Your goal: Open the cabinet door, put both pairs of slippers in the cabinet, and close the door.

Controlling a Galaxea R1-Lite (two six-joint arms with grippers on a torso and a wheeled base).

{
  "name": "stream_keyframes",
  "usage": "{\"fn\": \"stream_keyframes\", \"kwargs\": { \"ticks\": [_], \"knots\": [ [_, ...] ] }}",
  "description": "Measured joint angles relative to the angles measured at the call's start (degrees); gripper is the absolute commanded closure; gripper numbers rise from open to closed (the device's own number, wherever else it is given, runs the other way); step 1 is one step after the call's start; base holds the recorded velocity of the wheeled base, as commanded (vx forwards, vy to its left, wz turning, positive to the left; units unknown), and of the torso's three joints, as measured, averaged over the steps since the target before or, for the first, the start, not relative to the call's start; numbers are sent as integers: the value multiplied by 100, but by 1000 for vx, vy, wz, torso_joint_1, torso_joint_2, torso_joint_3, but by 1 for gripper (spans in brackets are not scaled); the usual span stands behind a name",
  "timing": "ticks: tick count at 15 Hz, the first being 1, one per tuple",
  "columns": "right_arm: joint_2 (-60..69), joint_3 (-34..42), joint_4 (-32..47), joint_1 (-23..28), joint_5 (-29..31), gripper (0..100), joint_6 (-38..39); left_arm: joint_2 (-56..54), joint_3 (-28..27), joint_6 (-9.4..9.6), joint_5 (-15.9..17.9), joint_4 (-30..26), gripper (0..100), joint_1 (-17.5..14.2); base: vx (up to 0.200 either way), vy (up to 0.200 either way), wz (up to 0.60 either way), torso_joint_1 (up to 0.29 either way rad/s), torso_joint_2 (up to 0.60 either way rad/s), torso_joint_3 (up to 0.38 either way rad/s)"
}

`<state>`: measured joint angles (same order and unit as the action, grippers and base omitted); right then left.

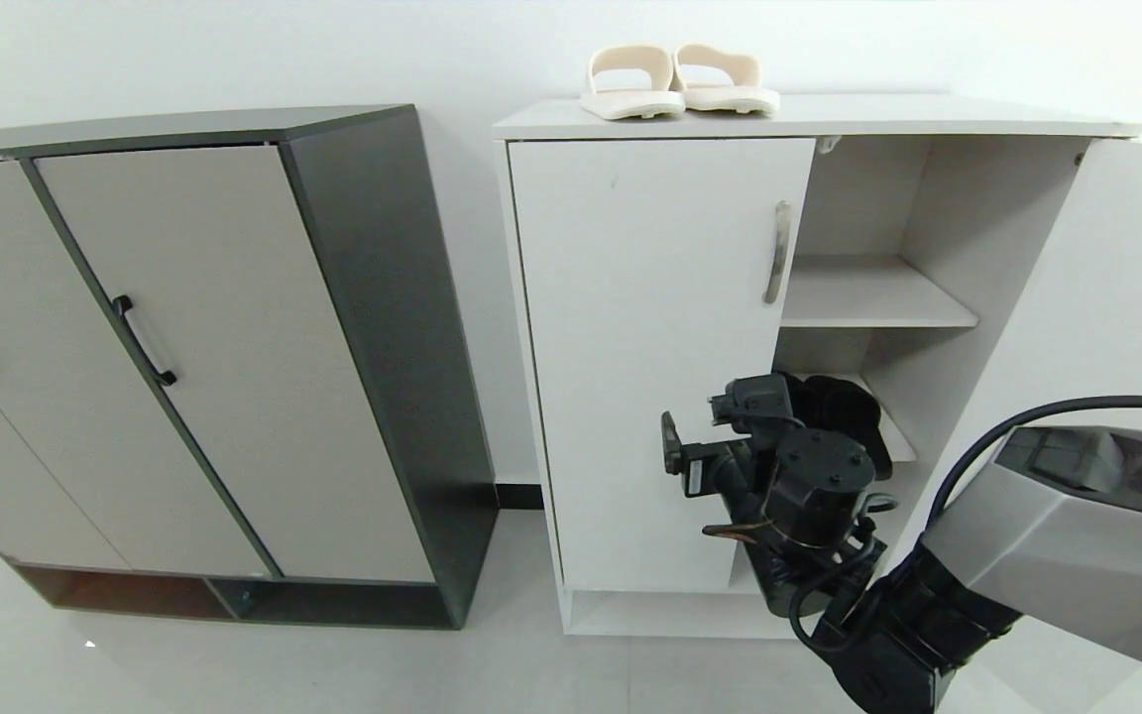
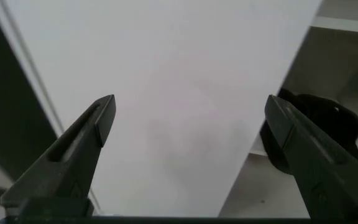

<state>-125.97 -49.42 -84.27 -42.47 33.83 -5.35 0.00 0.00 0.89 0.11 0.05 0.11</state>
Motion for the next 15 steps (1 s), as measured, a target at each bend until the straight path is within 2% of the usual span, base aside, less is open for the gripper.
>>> {"fn": "stream_keyframes", "kwargs": {
  "ticks": [12, 15],
  "knots": [
    [-11, 133, -112, -17, -351, 0, -69, 0, 0, -10, -1, 2, 100, 5, 0, 0, 0, 0, 0, 0],
    [-11, 141, -126, -35, -351, 0, -77, 0, -2, -10, -1, 13, 100, 0, 0, 0, 0, 7, -175, -277]
  ]
}}
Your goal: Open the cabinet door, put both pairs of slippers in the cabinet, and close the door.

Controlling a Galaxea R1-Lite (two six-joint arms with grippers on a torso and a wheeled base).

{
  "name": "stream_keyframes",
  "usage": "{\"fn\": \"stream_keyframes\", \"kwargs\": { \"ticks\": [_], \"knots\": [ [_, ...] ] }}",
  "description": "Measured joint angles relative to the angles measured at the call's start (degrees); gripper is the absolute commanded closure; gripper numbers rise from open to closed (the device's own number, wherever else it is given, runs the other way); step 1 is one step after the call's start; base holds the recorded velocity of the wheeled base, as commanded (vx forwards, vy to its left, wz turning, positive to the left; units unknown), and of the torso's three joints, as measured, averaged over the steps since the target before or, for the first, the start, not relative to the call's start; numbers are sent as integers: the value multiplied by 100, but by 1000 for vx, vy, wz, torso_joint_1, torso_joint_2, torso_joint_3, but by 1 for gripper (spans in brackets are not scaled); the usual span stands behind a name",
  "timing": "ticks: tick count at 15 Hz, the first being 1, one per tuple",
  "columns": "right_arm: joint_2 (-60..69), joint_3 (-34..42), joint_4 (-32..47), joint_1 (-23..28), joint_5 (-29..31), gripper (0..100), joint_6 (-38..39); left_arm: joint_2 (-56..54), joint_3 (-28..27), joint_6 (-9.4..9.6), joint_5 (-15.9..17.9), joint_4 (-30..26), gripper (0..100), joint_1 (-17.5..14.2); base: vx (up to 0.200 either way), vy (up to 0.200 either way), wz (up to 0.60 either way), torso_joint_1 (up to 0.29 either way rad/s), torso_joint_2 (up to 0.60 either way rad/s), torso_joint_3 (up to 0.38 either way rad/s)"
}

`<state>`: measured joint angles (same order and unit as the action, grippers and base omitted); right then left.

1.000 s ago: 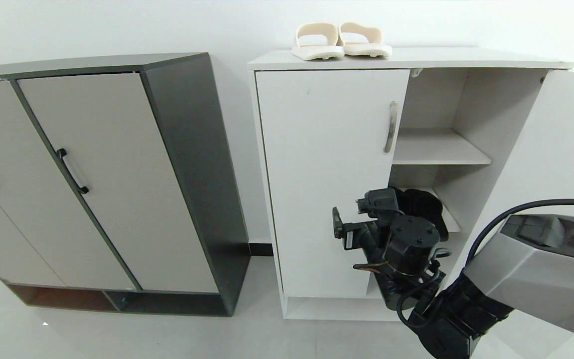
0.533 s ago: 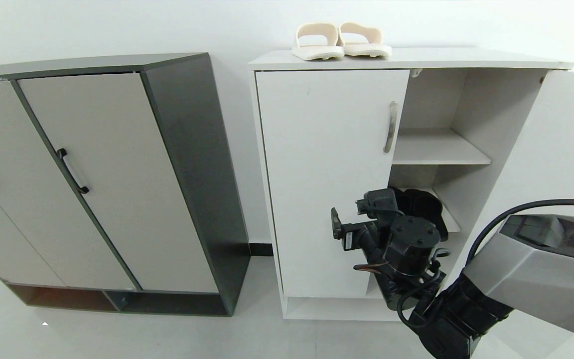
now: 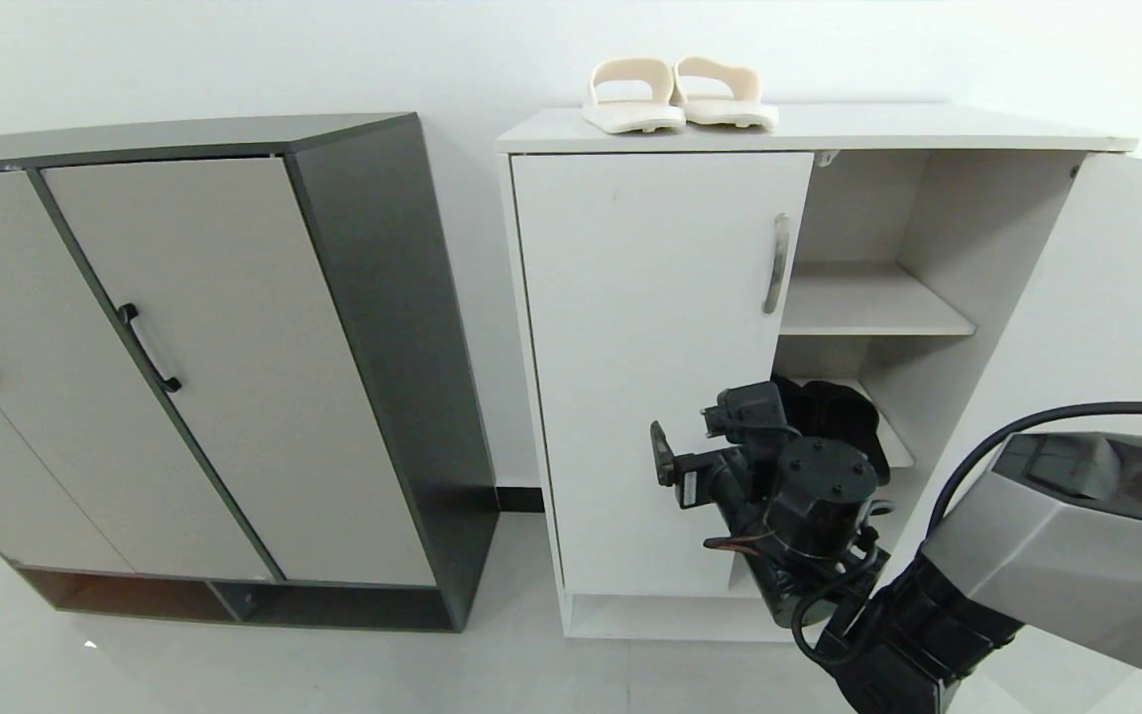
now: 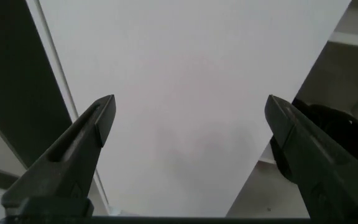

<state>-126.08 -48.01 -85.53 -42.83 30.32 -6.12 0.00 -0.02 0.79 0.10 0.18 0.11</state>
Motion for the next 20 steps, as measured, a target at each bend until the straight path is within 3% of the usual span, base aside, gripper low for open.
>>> {"fn": "stream_keyframes", "kwargs": {
  "ticks": [10, 20],
  "knots": [
    [-6, 2, 11, -17, 0, 0, -1, 0, 2, 0, -2, -13, 100, 7, 0, 0, 0, 93, -475, -348],
    [-9, 68, 13, -17, 2, 0, -11, 0, 2, -1, 0, -11, 100, 0, 0, 0, 0, 181, -491, -314]
  ]
}}
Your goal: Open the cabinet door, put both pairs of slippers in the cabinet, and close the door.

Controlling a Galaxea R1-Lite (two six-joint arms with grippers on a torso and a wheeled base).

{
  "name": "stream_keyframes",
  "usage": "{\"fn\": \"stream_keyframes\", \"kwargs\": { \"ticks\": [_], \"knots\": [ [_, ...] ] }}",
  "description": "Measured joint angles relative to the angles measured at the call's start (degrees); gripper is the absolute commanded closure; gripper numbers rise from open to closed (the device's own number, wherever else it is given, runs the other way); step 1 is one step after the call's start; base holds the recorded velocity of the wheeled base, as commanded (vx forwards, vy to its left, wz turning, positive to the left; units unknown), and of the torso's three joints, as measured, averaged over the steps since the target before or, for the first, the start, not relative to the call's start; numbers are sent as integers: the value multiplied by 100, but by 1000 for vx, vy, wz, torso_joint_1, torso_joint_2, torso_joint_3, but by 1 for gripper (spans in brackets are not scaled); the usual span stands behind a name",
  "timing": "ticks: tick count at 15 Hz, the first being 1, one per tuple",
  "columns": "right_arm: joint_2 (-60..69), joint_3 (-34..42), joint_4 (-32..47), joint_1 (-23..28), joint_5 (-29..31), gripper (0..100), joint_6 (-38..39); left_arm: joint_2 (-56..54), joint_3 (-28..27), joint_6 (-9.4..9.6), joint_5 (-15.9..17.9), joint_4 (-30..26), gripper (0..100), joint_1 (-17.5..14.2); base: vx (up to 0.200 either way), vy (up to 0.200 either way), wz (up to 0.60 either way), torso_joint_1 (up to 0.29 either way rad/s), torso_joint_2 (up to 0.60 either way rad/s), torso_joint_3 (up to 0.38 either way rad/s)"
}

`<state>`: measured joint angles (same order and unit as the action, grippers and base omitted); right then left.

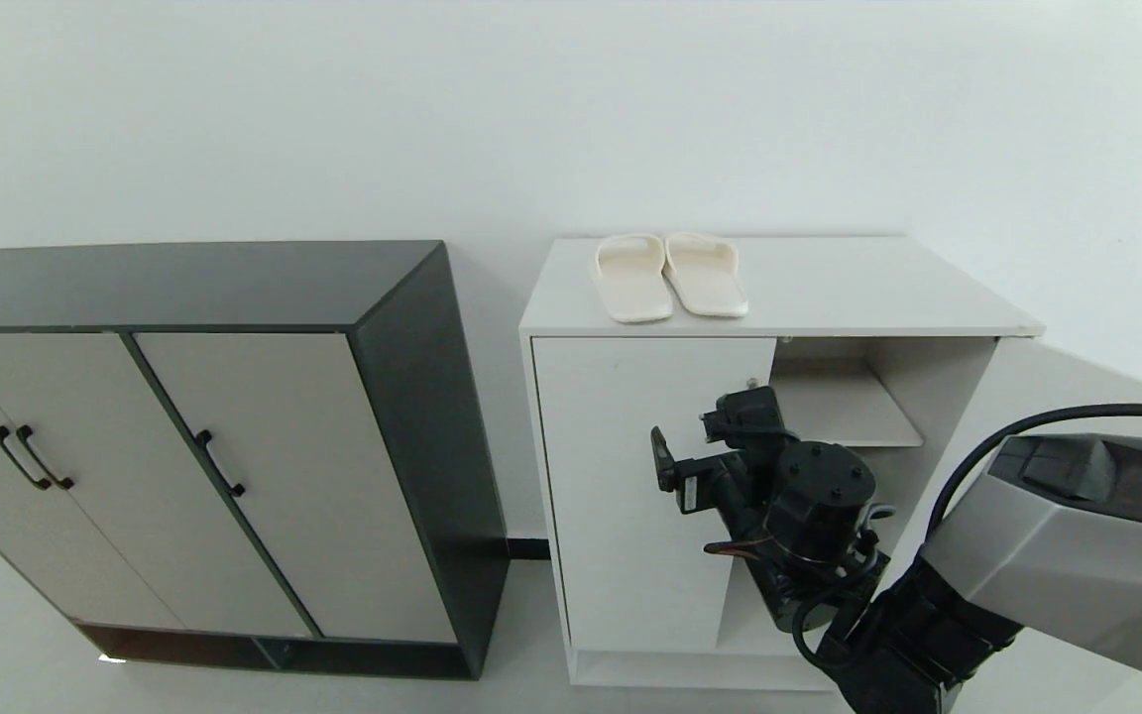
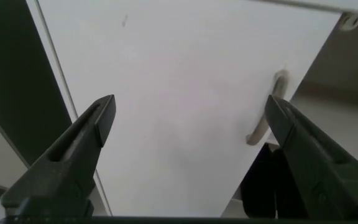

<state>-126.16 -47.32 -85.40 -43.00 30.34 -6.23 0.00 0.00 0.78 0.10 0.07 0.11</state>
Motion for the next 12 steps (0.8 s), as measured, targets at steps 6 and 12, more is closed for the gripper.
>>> {"fn": "stream_keyframes", "kwargs": {
  "ticks": [6, 12],
  "knots": [
    [2, 35, -2, 0, 0, 0, -15, 0, 0, 0, 0, 0, 100, 5, 0, 0, 0, 232, -546, -318],
    [-7, 77, -165, 11, -166, 0, -197, 0, 0, 0, 0, 0, 100, 2, 0, 0, 0, 153, -342, -192]
  ]
}}
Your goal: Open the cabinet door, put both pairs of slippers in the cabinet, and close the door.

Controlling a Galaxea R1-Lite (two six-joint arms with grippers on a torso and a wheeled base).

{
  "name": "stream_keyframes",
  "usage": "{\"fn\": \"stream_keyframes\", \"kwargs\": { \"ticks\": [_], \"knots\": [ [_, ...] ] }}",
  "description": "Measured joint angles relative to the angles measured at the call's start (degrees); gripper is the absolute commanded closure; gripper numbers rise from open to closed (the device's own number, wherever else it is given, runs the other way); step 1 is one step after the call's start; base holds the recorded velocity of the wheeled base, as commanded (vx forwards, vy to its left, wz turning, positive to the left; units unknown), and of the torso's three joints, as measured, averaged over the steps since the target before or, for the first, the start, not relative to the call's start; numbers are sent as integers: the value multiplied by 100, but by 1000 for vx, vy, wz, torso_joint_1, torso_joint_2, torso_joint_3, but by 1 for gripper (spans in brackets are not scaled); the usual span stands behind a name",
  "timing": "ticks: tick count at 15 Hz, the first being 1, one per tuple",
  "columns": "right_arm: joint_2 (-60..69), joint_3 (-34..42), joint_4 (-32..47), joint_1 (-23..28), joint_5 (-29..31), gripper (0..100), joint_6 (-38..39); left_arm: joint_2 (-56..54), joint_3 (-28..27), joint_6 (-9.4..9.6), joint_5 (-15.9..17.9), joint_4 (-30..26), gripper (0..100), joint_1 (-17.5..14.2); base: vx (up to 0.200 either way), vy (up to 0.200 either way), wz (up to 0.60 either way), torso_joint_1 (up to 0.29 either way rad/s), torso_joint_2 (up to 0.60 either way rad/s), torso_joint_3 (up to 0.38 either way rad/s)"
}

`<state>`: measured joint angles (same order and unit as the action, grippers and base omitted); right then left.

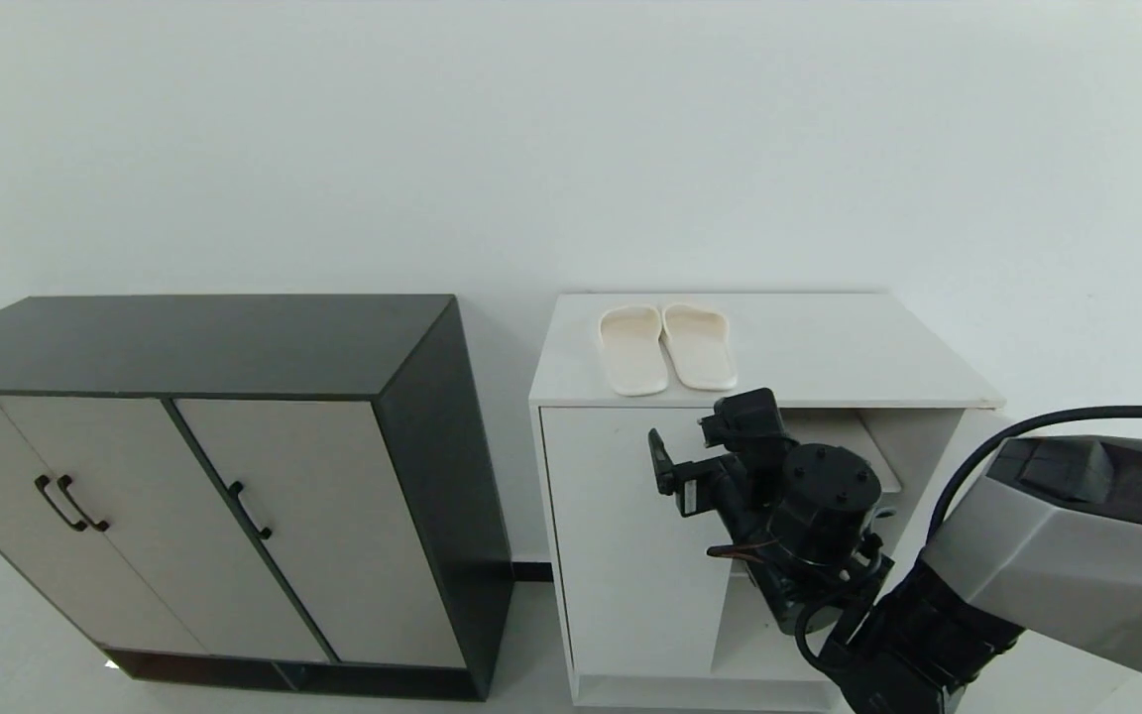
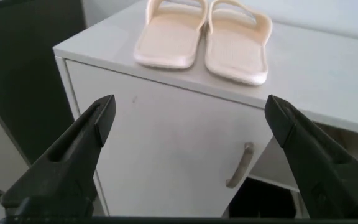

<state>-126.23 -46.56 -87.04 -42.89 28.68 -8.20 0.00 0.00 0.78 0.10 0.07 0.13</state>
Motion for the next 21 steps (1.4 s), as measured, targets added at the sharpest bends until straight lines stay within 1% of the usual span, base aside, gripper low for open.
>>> {"fn": "stream_keyframes", "kwargs": {
  "ticks": [4, 5, 6, 8, 10, 11, 13, 14, 15, 19, 21],
  "knots": [
    [-34, -5, -143, 85, 0, 0, -457, 0, 0, 4, -15, 0, 100, 0, 0, 0, 0, 0, 0, 0],
    [-20, -29, -106, 110, -17, 0, -485, 0, 0, 11, -15, -2, 100, -2, 0, 0, 0, 0, 0, 0],
    [35, -83, 197, 113, -28, 0, -485, 0, 0, 15, -15, 0, 100, -2, 0, 0, 0, 0, 0, 0],
    [212, -389, 1185, 52, -35, 0, -176, 0, 0, 9, -15, 0, 100, -2, 0, 0, 0, 0, 0, 0],
    [473, -853, 2458, -24, 0, 0, 466, 0, 0, 11, -15, 0, 100, -2, 0, 0, 0, 0, 0, 0],
    [600, -1028, 2836, -44, 16, 0, 670, 0, 0, 11, -12, 0, 100, -2, 0, 0, 0, 0, 0, 0],
    [912, -1519, 4411, -71, 174, 0, 1221, 0, 0, 17, -10, 0, 100, -2, 0, 0, 0, 0, 0, 0],
    [1034, -1836, 4873, -71, 363, 0, 1491, 0, 0, 20, -10, 0, 100, -2, 0, 0, 0, 0, 0, 0],
    [1129, -2061, 5114, -68, 503, 0, 1658, 0, 0, 22, -10, 0, 100, 2, 0, 0, 0, 0, 0, 0],
    [1157, -2238, 5152, -74, 577, 0, 1737, 0, 0, 20, -10, 0, 100, -2, 0, 0, 0, 0, 0, 0],
    [1126, -2235, 5149, -91, 578, 0, 1759, 0, 0, 20, -10, 0, 100, -2, 200, 0, 0, 5, -2, 5]
  ]
}}
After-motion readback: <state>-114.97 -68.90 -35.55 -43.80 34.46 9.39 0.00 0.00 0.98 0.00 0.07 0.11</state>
